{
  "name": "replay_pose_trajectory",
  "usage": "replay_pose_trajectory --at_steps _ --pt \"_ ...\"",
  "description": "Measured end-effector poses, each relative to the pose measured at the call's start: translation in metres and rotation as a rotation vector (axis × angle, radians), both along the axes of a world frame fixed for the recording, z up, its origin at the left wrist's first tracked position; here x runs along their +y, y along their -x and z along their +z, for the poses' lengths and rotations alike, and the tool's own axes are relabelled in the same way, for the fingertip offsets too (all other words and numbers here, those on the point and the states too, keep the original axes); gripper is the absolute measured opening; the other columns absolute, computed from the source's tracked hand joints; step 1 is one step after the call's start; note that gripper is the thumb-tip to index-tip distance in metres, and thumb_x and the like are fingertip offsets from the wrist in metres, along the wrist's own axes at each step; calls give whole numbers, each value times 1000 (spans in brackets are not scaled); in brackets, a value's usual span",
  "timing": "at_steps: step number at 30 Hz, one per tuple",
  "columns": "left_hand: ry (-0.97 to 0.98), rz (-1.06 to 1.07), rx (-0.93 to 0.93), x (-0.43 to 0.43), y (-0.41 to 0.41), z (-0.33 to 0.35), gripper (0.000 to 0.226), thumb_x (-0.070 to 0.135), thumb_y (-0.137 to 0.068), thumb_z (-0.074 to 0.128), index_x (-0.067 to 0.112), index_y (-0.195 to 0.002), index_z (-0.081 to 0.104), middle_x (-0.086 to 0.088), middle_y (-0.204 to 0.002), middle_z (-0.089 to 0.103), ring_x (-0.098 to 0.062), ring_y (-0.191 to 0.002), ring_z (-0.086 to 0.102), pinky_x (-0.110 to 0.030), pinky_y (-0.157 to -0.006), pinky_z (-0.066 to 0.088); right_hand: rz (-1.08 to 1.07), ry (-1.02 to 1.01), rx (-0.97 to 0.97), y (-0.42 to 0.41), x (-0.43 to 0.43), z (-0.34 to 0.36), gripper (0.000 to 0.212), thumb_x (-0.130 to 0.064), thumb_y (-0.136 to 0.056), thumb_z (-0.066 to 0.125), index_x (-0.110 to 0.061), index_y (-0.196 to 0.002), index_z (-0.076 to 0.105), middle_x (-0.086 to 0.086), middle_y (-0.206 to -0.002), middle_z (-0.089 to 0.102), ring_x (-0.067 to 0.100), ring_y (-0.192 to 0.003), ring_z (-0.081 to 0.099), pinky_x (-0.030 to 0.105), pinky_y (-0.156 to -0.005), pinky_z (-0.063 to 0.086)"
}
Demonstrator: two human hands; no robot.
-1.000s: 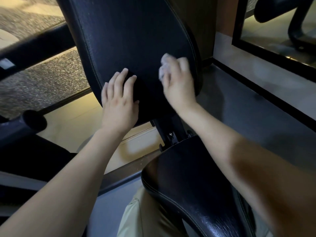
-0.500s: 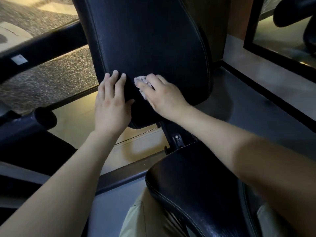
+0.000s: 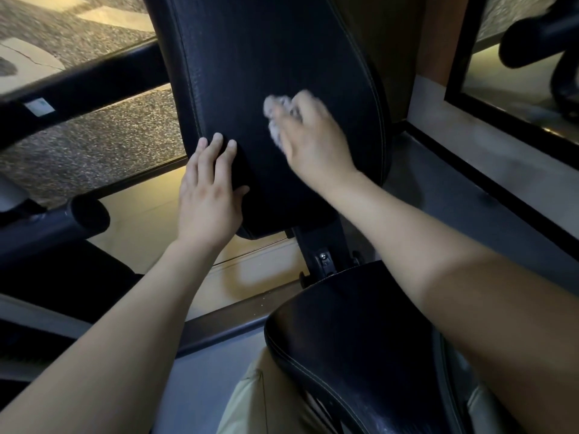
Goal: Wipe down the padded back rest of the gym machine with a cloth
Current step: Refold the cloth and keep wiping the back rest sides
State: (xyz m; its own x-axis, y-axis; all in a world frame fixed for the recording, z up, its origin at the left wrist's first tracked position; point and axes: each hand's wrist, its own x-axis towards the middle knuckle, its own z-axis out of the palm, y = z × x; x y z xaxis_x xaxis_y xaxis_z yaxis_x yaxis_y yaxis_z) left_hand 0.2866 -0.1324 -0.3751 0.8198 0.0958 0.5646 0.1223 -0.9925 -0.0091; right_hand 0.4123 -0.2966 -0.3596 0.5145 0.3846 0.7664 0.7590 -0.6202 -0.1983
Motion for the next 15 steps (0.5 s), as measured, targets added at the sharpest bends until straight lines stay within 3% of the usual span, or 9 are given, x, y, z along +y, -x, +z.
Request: replay_pose_trajectory --at_steps 2,4,6,9,15 --pt "24 -3 15 -1 0 1 71 21 -97 64 12 -157 28 -11 -165 21 -32 -155 10 -41 -124 10 -51 -191 93 -4 9 15 39 -18 -101 47 -15 -139 56 15 -122 56 32 -108 55 45 -85 52" --pt "51 -26 26 -2 1 3 71 18 -96 64 11 -157 28 -11 -165 20 -31 -155 8 -41 -124 11 8 -249 71 6 20 16 26 -25 -102 51 -16 -123 62 8 -114 59 24 -104 56 44 -83 53" --pt "72 -64 25 1 5 6 68 9 -93 62 9 -154 32 -12 -164 20 -31 -155 9 -40 -124 13 164 -121 32 24 23 3 20 -27 -100 58 -16 -115 65 7 -104 61 25 -95 58 42 -74 55" --pt "103 -52 -4 7 14 9 64 4 -90 57 5 -150 35 -15 -161 24 -35 -150 18 -40 -123 18 259 135 -116 22 19 -7 45 -16 -90 67 -14 -134 61 13 -106 57 33 -92 56 36 -55 45" --pt "197 -34 -19 6 20 7 68 2 -91 62 2 -151 31 -11 -161 22 -27 -149 22 -18 -117 13 71 -131 -33 13 50 27 34 -18 -98 56 -18 -131 60 8 -114 56 27 -102 55 43 -72 53"
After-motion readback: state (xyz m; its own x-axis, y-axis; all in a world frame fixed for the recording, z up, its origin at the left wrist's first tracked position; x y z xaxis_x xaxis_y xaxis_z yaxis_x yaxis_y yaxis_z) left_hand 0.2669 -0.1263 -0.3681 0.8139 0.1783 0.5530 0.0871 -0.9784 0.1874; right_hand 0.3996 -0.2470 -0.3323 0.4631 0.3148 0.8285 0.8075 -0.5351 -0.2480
